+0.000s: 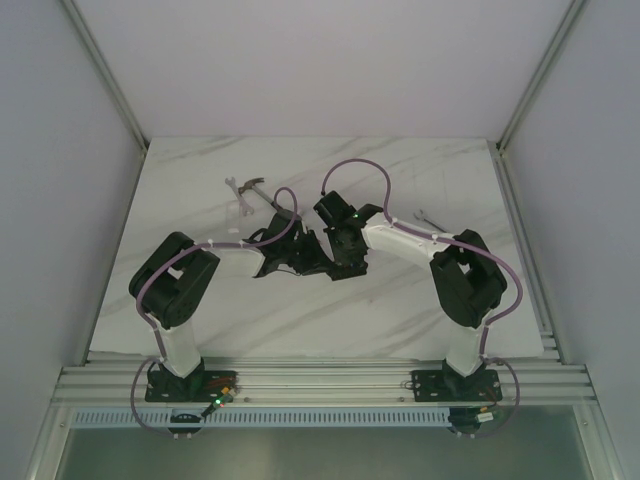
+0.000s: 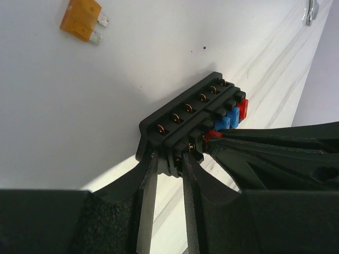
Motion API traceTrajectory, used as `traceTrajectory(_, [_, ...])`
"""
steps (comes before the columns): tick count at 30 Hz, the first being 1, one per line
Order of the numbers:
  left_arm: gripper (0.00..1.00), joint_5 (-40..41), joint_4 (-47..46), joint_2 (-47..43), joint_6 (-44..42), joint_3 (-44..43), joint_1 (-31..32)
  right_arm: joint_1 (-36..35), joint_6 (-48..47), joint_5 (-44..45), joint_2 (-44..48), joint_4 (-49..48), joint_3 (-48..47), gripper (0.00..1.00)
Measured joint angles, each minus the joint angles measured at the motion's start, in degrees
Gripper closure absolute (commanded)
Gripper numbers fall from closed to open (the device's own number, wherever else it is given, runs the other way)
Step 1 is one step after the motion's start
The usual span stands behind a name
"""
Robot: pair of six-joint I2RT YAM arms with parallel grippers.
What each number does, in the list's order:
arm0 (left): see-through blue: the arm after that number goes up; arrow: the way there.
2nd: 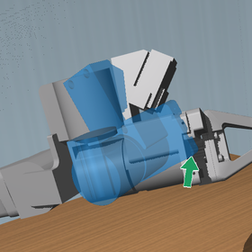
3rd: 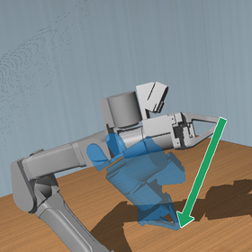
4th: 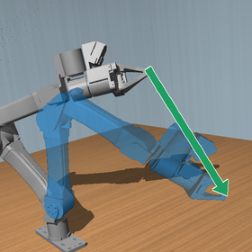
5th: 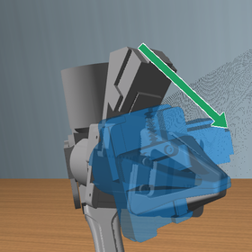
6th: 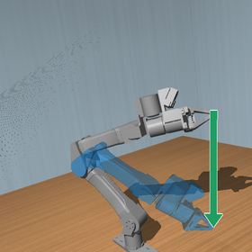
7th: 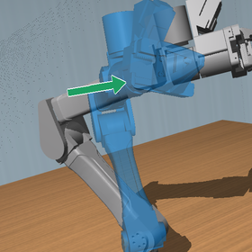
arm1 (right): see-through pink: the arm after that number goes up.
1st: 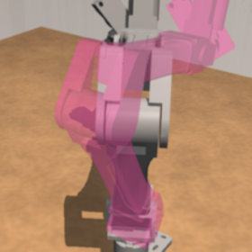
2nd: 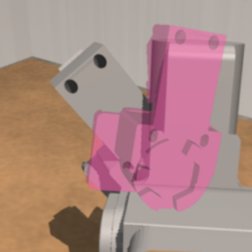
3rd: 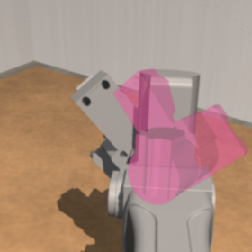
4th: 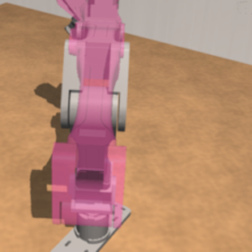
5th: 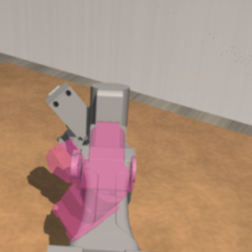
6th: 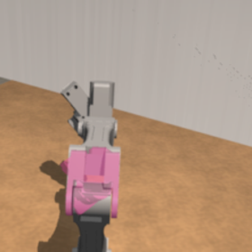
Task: Snap on the fuse box
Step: Install the fuse at the fuse box base.
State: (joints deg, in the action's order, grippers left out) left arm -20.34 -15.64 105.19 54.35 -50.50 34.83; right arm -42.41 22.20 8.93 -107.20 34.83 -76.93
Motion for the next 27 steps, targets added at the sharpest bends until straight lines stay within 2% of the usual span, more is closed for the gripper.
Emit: traceTrajectory(27, [0.68,-0.4,-1.1,0.1,0.1,0.6,-0.2,-0.3,0.4,0.7,-0.3,-0.4,0.4,1.0])
